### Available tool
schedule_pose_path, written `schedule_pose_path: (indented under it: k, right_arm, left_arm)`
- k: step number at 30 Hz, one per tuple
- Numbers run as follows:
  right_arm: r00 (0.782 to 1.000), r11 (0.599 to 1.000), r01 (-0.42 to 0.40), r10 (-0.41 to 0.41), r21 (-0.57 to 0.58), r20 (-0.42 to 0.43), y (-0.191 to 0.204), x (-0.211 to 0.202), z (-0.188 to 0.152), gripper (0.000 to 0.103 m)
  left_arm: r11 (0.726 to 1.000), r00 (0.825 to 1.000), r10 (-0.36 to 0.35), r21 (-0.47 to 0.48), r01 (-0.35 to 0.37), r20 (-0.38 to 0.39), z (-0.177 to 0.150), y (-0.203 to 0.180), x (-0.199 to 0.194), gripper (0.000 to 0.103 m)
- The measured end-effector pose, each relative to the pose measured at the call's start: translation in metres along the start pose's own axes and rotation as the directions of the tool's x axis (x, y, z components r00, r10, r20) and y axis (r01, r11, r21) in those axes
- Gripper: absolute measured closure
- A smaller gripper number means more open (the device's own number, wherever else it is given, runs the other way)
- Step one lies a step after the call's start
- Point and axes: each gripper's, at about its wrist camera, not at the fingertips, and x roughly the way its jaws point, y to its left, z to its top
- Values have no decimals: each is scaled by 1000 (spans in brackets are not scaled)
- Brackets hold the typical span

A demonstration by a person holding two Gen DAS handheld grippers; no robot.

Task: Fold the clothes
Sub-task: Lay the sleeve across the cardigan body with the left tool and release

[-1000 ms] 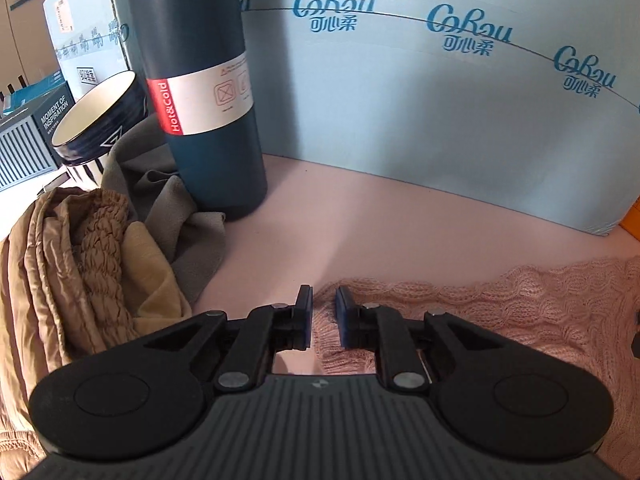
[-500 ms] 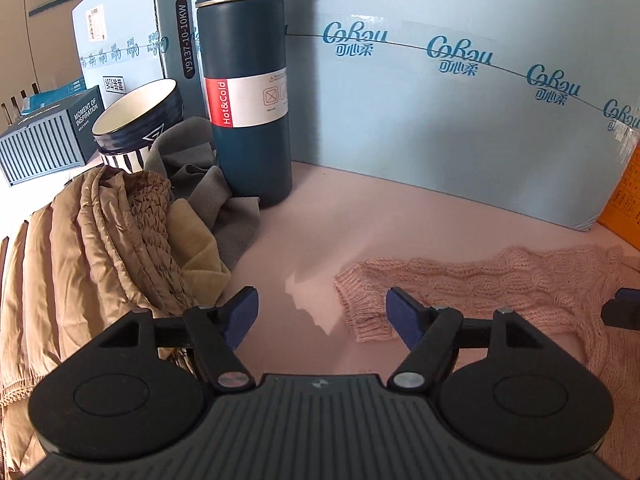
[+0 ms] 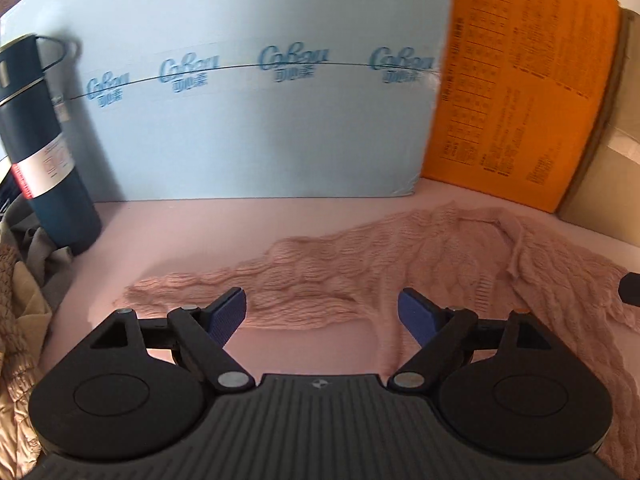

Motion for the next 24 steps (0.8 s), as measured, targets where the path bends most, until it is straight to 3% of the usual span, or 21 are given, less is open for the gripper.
schedule_pose_path:
  k: [4,7,10,13,16,19,24]
  right_arm:
    - [985,974,163,-169,157,30,-47,-43,-22,9]
    - [957,925,271,-288,267,27,-79,-73,-35,9]
    - [935,879,338,-354,338,-15,-104,-84,-43,9]
    - [940,851,316,-340,419,-19,-116,-92,-52,9]
    - [945,864,296,-328,407,9,-116,-86,-53,2]
    - [945,871,257,-318,418,81,-124,-78,-51,0]
    - [935,866,178,-297,467,195,-138,-71,-50,0]
  left_arm:
    - [977,995,-100,189,96,12,3,-66,1,21]
    - [951,984,-178,260,169,13,6,-101,3,21]
    - [928,974,-224,305,215,-3,9,-127,6,21]
    - [897,960,-275,347,274,-48,4,-149,11,21]
    - [861,947,-304,395,320,-103,-8,-170,18,21]
    - [844,948,-281,431,320,-152,-22,-183,25,21]
    - [862,943,-285,384,331,-173,-24,-180,31,17]
